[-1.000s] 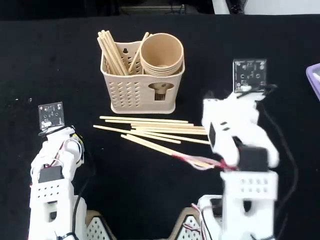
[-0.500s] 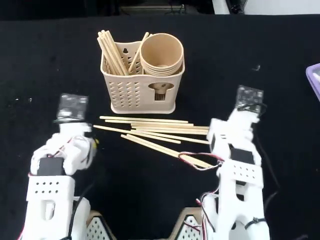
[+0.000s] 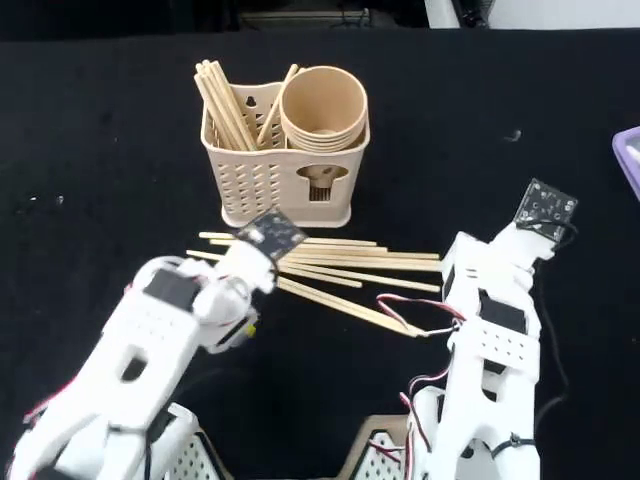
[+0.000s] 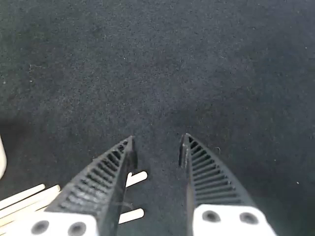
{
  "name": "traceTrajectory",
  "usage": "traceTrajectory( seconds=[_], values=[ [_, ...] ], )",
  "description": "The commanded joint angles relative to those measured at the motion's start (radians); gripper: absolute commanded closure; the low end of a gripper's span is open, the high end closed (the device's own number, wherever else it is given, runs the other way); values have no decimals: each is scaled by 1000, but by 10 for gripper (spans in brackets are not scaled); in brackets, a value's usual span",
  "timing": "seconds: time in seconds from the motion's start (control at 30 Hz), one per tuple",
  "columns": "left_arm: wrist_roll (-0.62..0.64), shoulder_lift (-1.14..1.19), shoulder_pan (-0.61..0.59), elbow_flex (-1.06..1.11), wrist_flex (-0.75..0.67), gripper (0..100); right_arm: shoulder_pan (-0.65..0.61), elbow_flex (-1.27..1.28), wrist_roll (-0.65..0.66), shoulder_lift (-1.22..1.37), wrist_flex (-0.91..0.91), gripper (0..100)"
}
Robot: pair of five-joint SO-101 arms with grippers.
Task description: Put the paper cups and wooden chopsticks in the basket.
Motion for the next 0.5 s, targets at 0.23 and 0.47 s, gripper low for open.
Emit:
traceTrajectory(
  seconds=[0.23, 0.47],
  values=[
    [-12, 457, 254, -337, -48, 809, 44, -10, -8, 1, -23, 843],
    [-106, 646, 291, -493, -114, 808, 143, -27, -12, 1, -23, 843]
  ],
)
